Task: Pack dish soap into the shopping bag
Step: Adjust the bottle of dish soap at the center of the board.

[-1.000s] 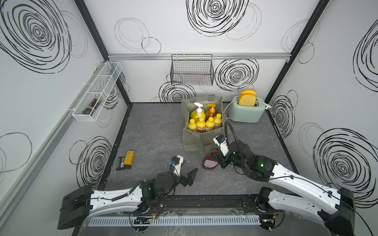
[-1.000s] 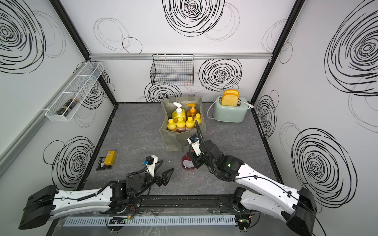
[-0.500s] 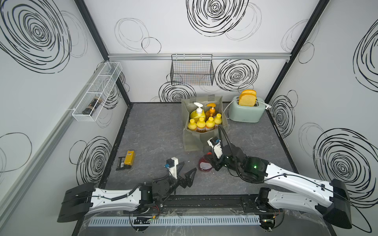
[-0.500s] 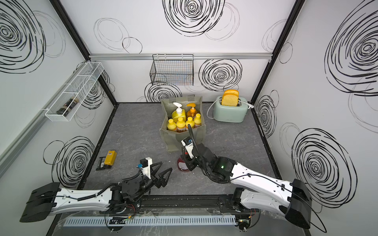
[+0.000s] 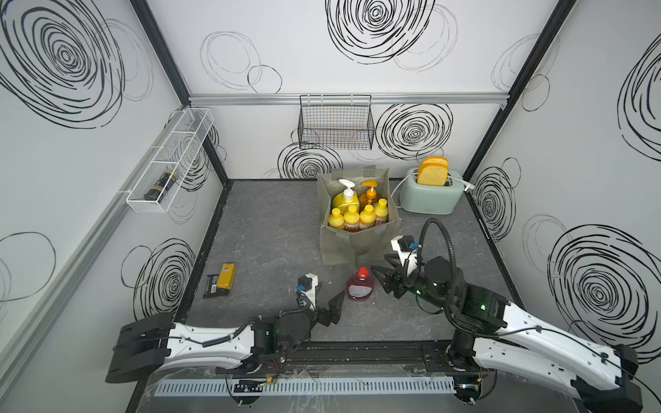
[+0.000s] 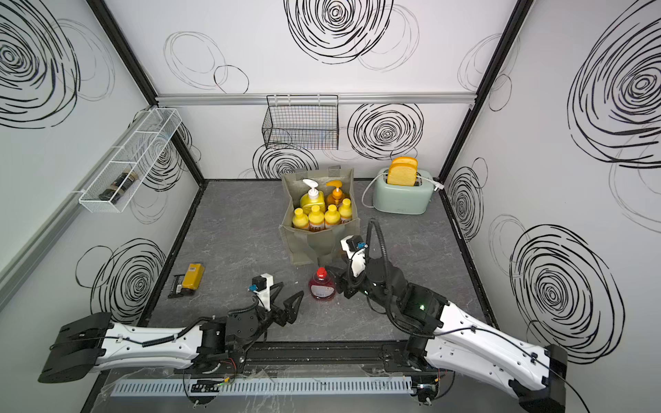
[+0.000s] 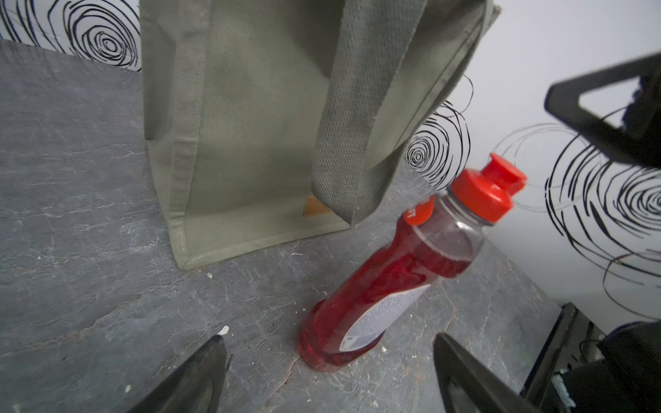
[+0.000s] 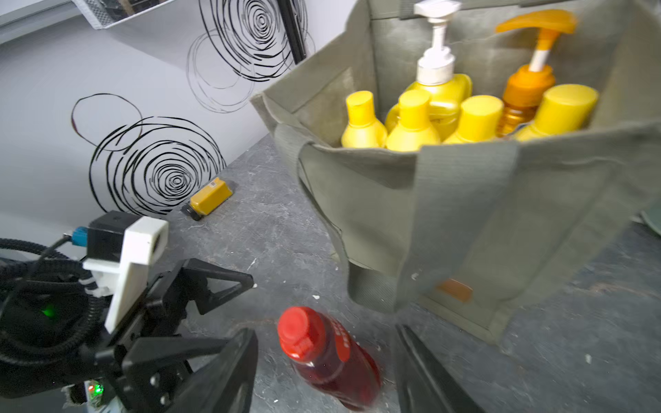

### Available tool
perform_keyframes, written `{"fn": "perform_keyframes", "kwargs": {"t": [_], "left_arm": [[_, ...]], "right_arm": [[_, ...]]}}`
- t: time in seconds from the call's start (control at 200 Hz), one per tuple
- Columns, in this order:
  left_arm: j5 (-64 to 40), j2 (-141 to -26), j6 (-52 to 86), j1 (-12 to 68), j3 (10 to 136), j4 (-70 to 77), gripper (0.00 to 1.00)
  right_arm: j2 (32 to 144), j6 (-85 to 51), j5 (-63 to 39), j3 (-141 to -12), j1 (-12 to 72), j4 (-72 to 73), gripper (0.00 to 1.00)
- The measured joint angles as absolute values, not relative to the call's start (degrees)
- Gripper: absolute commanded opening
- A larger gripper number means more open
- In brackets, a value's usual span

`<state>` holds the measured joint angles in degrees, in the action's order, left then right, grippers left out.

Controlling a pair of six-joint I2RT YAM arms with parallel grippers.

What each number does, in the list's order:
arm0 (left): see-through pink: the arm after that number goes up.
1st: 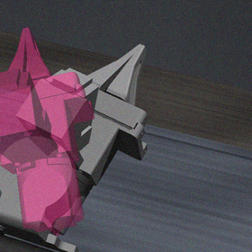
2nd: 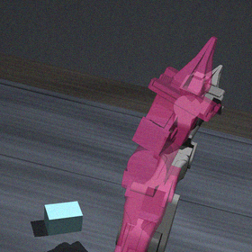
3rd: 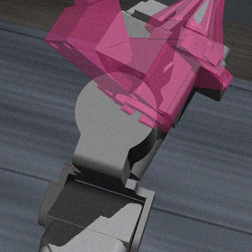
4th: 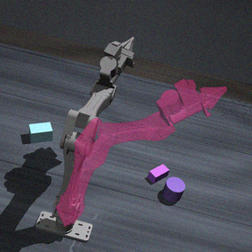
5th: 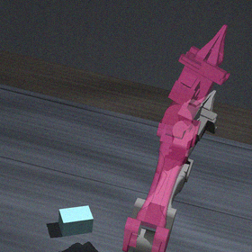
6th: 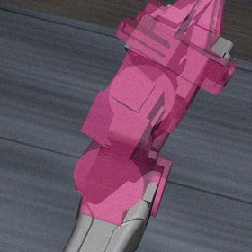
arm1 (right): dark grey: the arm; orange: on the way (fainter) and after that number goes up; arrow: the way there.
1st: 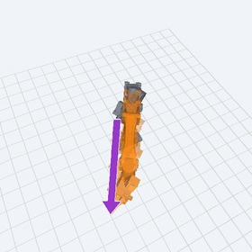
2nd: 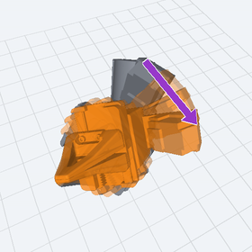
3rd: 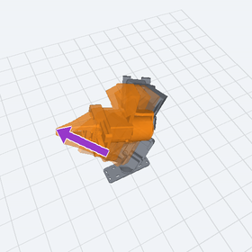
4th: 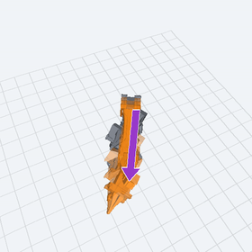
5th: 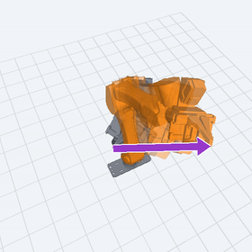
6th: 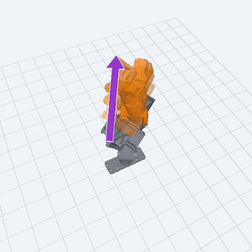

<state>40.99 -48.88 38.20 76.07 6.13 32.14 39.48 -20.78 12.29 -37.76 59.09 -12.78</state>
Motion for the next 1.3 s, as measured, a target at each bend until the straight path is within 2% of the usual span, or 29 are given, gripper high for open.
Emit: {"fn": "perform_keyframes", "kwargs": {"t": [0.15,0.31,0.55,0.72,1.026,1.301], "left_arm": [[41.56,-48.84,40.77,76.29,6.15,28.45,0.94],[43.09,-54.26,43.4,76.62,7.86,26.24,0.99],[43.83,-65.95,47.24,76.9,8.64,28.8,0.97],[44.01,-68.25,48.21,76.97,9.65,30.92,0.96],[43.64,-68.64,48.42,76.31,8.67,36.34,0.96],[39.97,-70.85,48.25,72.03,8.03,41.19,0.96]], "right_arm": [[31.11,-24.93,12.58,-28.21,56.69,-13.63,0.5],[29.95,-29.52,12.43,-20.71,53.56,-13.39,0.48],[35.24,-30.85,5.65,-16.12,43.16,-7.31,0.48],[38.89,-30.83,-0.95,-12.99,37.76,-2.85,0.49],[50.37,-30.59,-9.43,-12.73,37.23,5.76,0.52],[60.95,-30.57,-13.61,-16.82,37.23,7.16,0.52]]}}
